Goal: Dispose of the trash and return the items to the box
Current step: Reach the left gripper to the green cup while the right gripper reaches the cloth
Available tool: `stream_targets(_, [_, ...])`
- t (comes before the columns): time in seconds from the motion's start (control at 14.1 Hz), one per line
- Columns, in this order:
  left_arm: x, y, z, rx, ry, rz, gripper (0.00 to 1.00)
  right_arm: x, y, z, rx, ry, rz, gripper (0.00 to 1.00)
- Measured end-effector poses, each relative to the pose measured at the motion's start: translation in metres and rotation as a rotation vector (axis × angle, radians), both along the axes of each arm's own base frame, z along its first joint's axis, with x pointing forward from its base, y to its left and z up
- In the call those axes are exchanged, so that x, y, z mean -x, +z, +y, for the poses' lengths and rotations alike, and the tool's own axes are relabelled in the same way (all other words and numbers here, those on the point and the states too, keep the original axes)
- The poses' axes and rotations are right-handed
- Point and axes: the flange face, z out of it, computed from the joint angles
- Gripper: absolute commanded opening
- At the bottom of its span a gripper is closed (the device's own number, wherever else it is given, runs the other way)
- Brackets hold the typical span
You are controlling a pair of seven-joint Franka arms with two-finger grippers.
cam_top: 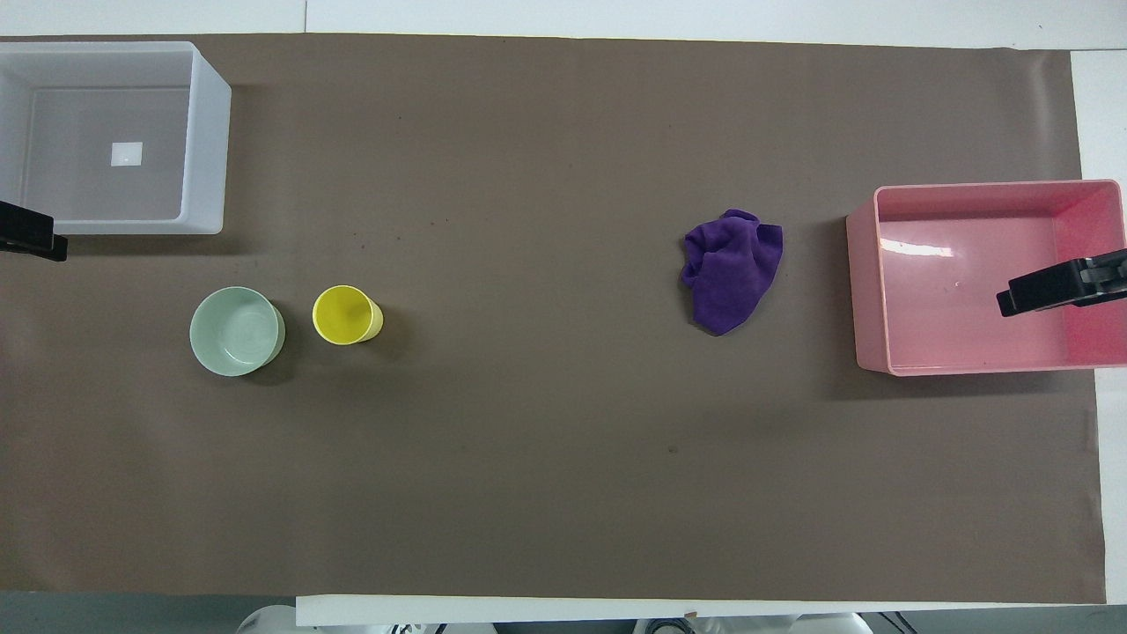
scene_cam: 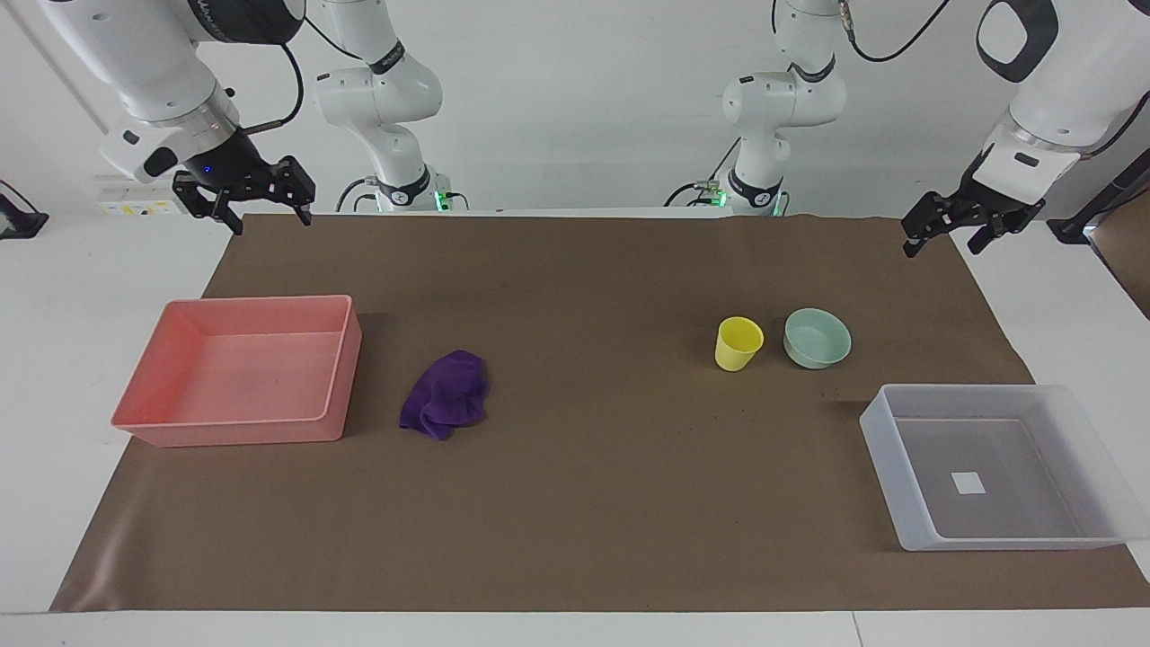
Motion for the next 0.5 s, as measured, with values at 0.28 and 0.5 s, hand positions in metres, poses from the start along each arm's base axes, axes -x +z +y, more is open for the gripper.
stream_targets(0.28, [0.0000, 0.0000, -0.0001, 0.000, 0.000, 0.000, 1.00, -0.0019, 0.0016, -0.0079, 0.002, -0.016, -0.023, 0.99])
stream_targets(0.5, [0.0000, -0.0010, -0.0002, 0.000, -0.001, 0.003, 1.00, -0.0053, 0.0018, -0.0087, 0.004, -0.017, -0.050, 1.00])
